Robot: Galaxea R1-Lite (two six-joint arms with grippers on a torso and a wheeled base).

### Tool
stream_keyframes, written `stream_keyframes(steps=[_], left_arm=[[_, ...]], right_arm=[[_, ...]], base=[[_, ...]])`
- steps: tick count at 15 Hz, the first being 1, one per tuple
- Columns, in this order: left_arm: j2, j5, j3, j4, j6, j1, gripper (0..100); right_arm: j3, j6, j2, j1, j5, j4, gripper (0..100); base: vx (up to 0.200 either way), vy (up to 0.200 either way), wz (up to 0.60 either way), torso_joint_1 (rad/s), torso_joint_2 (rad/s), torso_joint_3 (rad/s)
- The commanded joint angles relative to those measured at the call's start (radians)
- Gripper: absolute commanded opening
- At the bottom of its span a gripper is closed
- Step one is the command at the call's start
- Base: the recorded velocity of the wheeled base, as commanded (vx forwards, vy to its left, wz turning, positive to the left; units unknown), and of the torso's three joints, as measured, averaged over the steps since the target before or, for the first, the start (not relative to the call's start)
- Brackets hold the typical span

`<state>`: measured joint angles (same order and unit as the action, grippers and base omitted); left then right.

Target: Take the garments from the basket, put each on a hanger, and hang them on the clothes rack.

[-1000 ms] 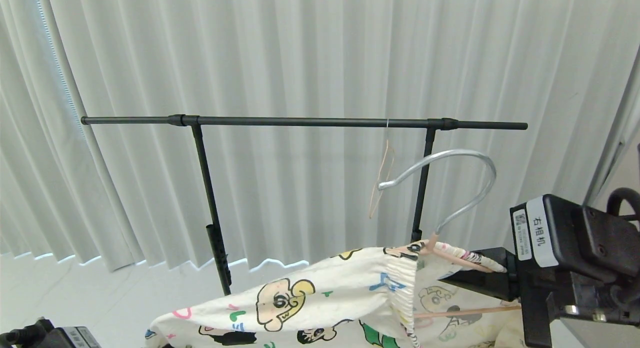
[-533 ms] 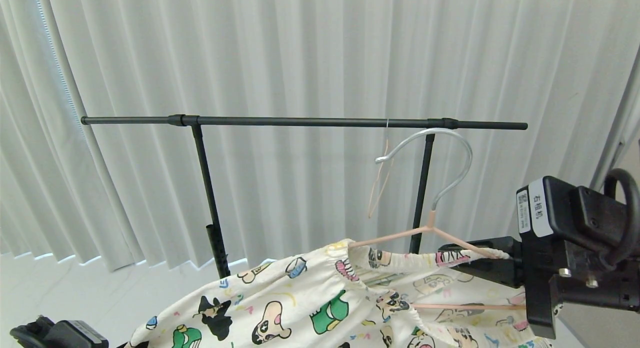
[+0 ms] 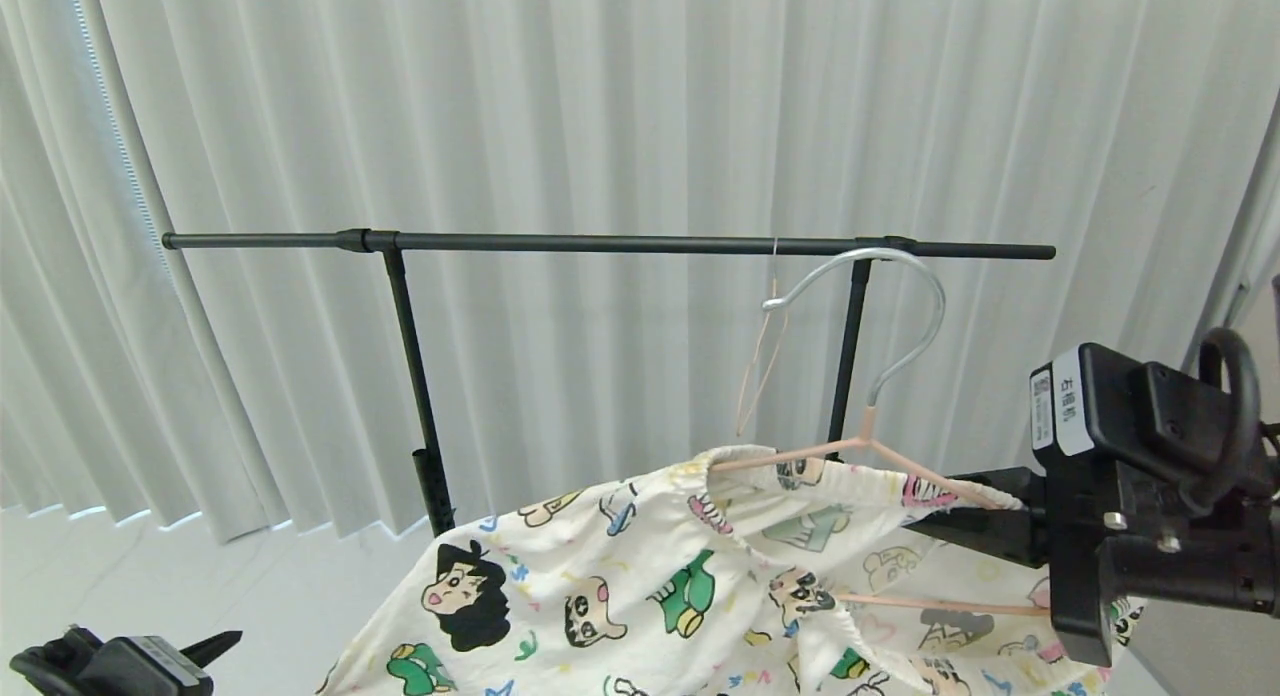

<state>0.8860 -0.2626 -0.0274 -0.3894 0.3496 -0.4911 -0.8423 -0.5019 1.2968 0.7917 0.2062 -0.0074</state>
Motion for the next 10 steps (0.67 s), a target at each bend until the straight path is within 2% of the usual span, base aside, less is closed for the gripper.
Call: stream_keyframes(steps=[1,3,5,6,8,10], left_arm=[[-0.027,0.003,-0.008,-0.002,0.000,-0.003,100],[-0.044,0.006,-0.045,-0.002,-0.001,-0.001,100],[-0.033,0.006,-0.109,-0.002,0.000,-0.001,100],[-0.025,0.006,-0.135,-0.002,0.002,-0.001,100],[-0.012,0.006,-0.170,-0.002,0.005,-0.001,100],[-0.001,0.006,-0.198,-0.002,0.028,-0.001,100]], right_arm=[[0.000,0.000,-0.001,-0.046,-0.013,0.015,0],[-0.006,0.002,-0.013,-0.115,-0.056,0.057,0],[-0.038,0.031,-0.027,-0.177,-0.146,0.169,0],[-0.067,0.075,-0.028,-0.190,-0.195,0.242,0],[-0.124,0.218,-0.022,-0.192,-0.261,0.322,0],[-0.156,0.269,-0.014,-0.204,-0.352,0.373,0]], base=[[0.000,0.000,0.00,0.000,0.00,0.000],[0.000,0.000,0.00,0.000,0.00,0.000],[0.000,0.000,0.00,0.000,0.00,0.000],[0.000,0.000,0.00,0.000,0.00,0.000],[0.000,0.000,0.00,0.000,0.00,0.000],[0.000,0.000,0.00,0.000,0.00,0.000]])
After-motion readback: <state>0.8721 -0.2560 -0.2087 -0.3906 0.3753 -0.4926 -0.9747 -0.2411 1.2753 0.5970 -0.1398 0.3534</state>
